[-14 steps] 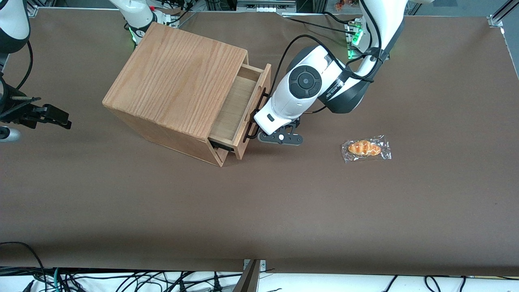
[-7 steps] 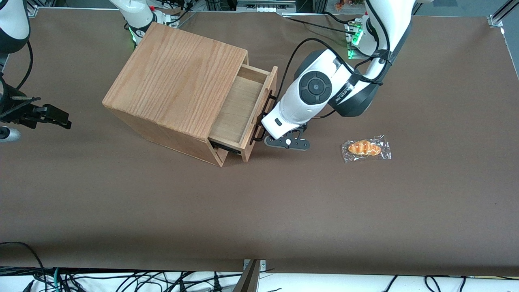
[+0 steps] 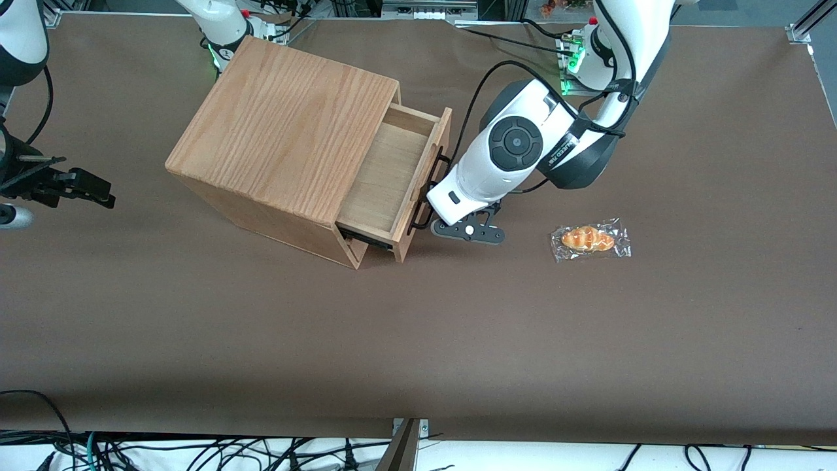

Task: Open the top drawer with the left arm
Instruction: 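Pull the handle with the left gripper, sliding the drawer out of the cabinet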

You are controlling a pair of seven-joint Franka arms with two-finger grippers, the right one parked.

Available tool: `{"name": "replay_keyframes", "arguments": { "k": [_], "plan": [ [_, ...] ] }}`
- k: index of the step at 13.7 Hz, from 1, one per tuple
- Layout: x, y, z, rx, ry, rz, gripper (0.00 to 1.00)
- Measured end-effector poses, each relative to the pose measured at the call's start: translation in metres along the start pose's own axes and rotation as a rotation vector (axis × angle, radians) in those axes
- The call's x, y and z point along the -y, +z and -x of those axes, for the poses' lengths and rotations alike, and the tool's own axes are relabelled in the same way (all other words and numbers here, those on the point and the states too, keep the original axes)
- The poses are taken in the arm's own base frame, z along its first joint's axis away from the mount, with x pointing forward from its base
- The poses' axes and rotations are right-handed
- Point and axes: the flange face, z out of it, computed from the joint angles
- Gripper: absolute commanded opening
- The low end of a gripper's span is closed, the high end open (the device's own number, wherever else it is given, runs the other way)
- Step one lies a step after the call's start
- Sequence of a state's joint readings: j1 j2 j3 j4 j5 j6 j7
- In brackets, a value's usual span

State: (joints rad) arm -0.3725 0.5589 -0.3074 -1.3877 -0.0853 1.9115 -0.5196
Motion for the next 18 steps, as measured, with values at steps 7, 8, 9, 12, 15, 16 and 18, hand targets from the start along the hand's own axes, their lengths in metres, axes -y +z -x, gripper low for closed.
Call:
{"name": "replay_keyframes", "arguments": {
  "k": [7, 8, 9, 12, 15, 16, 18],
  "plan": [
    [0.002, 0.0, -0.001, 0.0, -0.001, -0.002, 1.0],
    [0.003, 0.0, -0.001, 0.0, -0.003, -0.002, 1.0],
    [0.003, 0.0, -0.001, 0.0, -0.003, -0.002, 1.0],
    [0.003, 0.001, -0.001, 0.001, -0.003, -0.003, 1.0],
    [0.004, 0.001, -0.001, 0.005, -0.005, -0.006, 1.0],
    [0.005, 0.001, -0.002, 0.006, -0.007, -0.007, 1.0],
    [0.012, -0.001, -0.004, 0.009, -0.015, -0.015, 1.0]
  ]
}}
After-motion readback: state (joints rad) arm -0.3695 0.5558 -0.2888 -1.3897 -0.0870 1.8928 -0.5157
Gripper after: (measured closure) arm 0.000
